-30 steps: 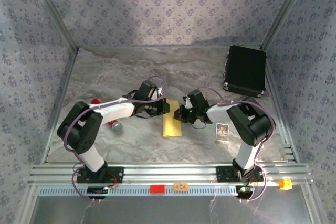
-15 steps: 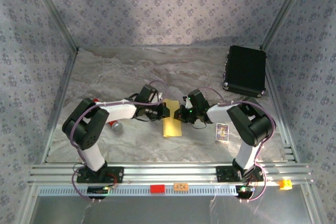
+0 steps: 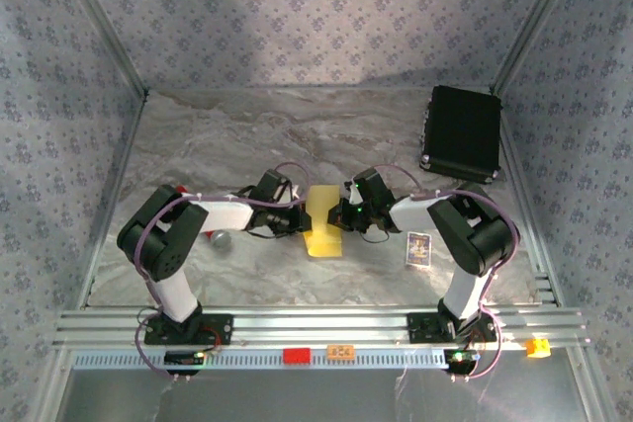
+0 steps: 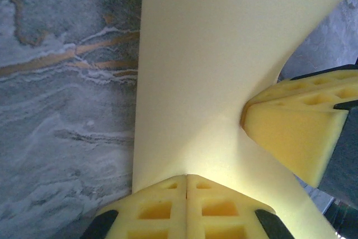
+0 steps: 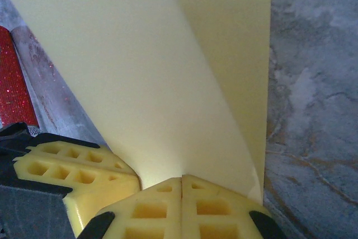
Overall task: Fold a paper plane with a square sheet of paper (pick it up from the middle)
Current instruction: First fold the square sheet of paper in half at the center of the table.
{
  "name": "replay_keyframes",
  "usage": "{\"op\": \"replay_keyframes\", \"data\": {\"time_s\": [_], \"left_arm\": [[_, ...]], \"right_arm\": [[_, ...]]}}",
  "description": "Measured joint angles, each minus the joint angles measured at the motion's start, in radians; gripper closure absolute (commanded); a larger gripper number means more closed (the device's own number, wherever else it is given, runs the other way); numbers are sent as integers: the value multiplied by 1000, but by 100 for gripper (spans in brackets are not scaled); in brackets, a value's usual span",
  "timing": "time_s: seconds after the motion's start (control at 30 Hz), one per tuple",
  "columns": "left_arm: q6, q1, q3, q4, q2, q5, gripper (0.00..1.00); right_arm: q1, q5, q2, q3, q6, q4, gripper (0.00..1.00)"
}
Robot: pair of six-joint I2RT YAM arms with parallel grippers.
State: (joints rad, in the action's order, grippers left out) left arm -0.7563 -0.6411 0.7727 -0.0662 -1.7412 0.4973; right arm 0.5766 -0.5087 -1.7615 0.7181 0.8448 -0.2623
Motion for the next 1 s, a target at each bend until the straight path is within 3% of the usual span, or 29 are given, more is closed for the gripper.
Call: {"op": "replay_keyframes", "data": {"time_s": [0.4,1.0], "left_arm": [[-35,-5,3,9,78,14,100],[-29,-17,-82,-43,53,35,97]], "right_arm": [[0,1,0,0,0,0,100],[2,6,5,0,0,11,100]]}}
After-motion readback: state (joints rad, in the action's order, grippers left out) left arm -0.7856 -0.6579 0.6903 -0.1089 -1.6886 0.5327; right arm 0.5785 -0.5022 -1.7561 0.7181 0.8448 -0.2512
